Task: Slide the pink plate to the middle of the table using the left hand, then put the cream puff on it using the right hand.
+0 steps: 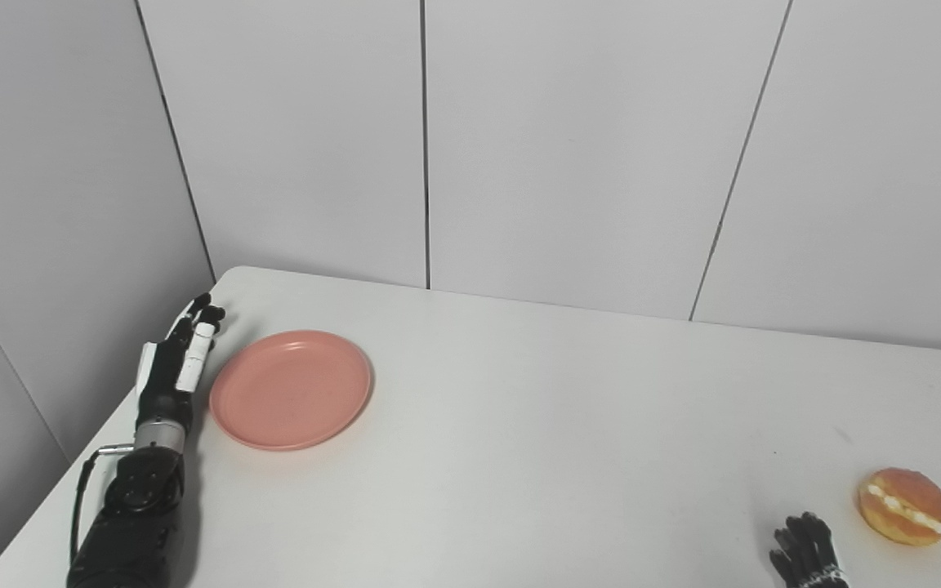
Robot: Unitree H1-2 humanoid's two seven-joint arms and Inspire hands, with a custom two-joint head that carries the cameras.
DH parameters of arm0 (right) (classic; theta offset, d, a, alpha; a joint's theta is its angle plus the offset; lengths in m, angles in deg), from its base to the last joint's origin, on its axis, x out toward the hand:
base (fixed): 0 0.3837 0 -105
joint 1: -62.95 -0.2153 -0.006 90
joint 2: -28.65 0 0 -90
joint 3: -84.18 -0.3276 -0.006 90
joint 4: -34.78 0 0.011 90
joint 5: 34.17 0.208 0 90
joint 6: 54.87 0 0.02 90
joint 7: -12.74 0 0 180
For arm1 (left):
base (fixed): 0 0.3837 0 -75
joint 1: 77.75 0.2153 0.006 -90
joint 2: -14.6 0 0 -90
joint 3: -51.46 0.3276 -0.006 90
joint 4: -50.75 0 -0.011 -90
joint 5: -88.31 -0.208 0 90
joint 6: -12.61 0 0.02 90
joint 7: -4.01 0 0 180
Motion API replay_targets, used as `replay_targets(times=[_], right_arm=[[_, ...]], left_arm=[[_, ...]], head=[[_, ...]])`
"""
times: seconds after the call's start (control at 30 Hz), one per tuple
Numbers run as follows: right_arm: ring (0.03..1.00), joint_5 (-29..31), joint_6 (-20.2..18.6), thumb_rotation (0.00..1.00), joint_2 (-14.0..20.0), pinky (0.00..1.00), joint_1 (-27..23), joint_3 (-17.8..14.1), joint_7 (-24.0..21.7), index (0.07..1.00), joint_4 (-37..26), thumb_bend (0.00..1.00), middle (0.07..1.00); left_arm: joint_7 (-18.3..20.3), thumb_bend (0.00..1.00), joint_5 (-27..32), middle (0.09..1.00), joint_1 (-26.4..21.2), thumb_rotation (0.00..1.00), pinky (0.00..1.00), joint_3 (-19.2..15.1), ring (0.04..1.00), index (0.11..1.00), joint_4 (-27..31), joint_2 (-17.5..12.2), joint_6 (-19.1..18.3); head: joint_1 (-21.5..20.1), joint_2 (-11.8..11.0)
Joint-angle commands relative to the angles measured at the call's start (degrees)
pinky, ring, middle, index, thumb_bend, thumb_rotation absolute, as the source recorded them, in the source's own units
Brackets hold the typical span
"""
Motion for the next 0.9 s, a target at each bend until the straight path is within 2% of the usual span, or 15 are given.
replay_targets(times=[0.0, 0.2, 0.4, 0.53, 0.6, 0.73, 0.87], right_arm=[[1.000, -1.6, -3.9, 1.00, 0.5, 1.00, 1.9, 0.2, 0.3, 1.000, 4.7, 0.91, 1.000], [1.000, -2.0, -3.8, 1.00, 0.5, 1.00, 2.0, 0.3, 0.4, 1.000, 4.6, 0.92, 0.994], [1.000, -2.4, -3.6, 1.00, 0.6, 1.00, 1.9, 0.3, 0.4, 1.000, 4.5, 0.93, 0.994], [1.000, -3.0, -3.7, 1.00, 0.6, 1.00, 2.1, 0.3, 0.7, 1.000, 4.2, 0.93, 0.990], [1.000, -3.2, -4.0, 1.00, 0.5, 1.00, 2.2, 0.3, 0.8, 1.000, 4.0, 0.93, 0.989], [0.995, -3.5, -3.6, 1.00, 0.5, 1.00, 2.3, 0.4, 0.8, 1.000, 4.1, 0.92, 0.987], [0.991, -3.7, -3.7, 1.00, 0.3, 1.00, 2.3, 0.4, 0.8, 1.000, 3.8, 0.92, 0.987]], left_arm=[[0.8, 0.87, 0.4, 0.887, 0.4, 0.98, 0.96, 0.4, 0.916, 0.913, 0.7, 0.5, 0.2], [2.9, 0.87, 2.5, 0.892, 2.2, 0.99, 0.96, 0.1, 0.921, 0.926, 4.6, 2.1, -1.1], [2.7, 0.90, 2.5, 0.881, 3.6, 0.99, 0.93, 0.4, 0.902, 0.915, 8.4, 3.2, -3.6], [2.7, 0.87, 2.3, 0.864, 4.3, 0.99, 0.89, 0.7, 0.893, 0.905, 9.9, 3.9, -4.7], [3.1, 0.87, 2.7, 0.865, 4.4, 0.98, 0.91, 0.7, 0.896, 0.904, 9.7, 4.0, -4.9], [2.5, 0.89, 2.2, 0.849, 5.4, 0.98, 0.92, 0.9, 0.889, 0.895, 12.7, 4.9, -7.2], [2.5, 0.90, 1.9, 0.848, 5.5, 0.97, 0.92, 0.9, 0.889, 0.894, 12.4, 5.3, -7.0]], head=[[0.1, 0.1], [-0.2, 0.3], [-0.2, 0.3], [-0.4, 0.4], [-0.4, 0.4], [-0.6, 0.5], [-0.7, 0.6]])
